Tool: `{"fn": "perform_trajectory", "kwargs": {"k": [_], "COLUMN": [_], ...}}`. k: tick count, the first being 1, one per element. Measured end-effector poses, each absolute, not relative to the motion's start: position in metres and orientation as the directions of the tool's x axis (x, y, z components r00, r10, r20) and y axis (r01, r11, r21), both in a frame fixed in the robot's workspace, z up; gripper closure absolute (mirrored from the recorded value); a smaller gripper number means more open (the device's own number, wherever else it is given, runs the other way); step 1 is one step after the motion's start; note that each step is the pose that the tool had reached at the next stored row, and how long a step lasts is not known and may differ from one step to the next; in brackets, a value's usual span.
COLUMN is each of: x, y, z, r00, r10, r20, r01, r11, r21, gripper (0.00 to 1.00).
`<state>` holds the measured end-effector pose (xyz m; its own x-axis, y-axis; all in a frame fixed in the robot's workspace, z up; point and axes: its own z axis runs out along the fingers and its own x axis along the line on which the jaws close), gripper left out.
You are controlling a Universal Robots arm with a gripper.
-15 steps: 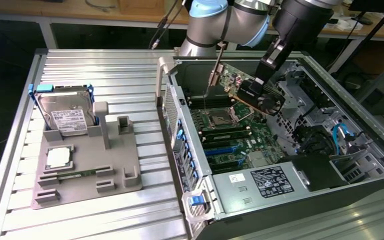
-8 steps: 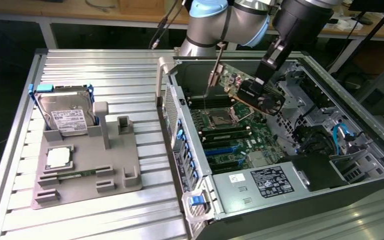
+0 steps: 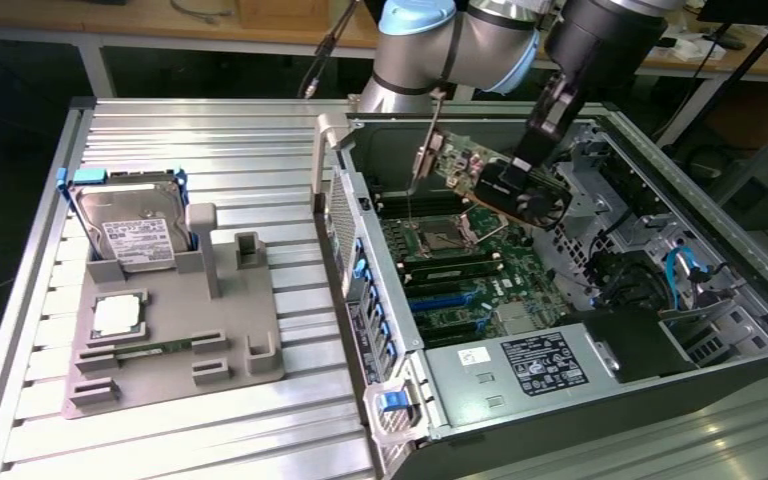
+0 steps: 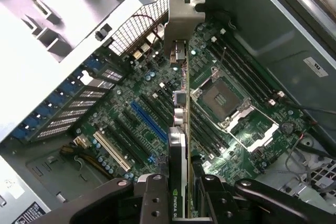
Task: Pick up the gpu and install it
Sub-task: 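Insert the gpu into the slot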
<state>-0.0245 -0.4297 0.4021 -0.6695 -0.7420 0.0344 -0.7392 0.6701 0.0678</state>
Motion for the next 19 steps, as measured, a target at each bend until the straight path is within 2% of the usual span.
{"fn": "perform_trajectory", "kwargs": {"k": [19], "x": [-0.023], "y": [-0.430], "z": [0.391], "r00": [-0.404], "r10": [-0.914], "r20": [0.035], "r01": [-0.912], "r11": [0.405], "r21": [0.068], "gripper": [0.73]}}
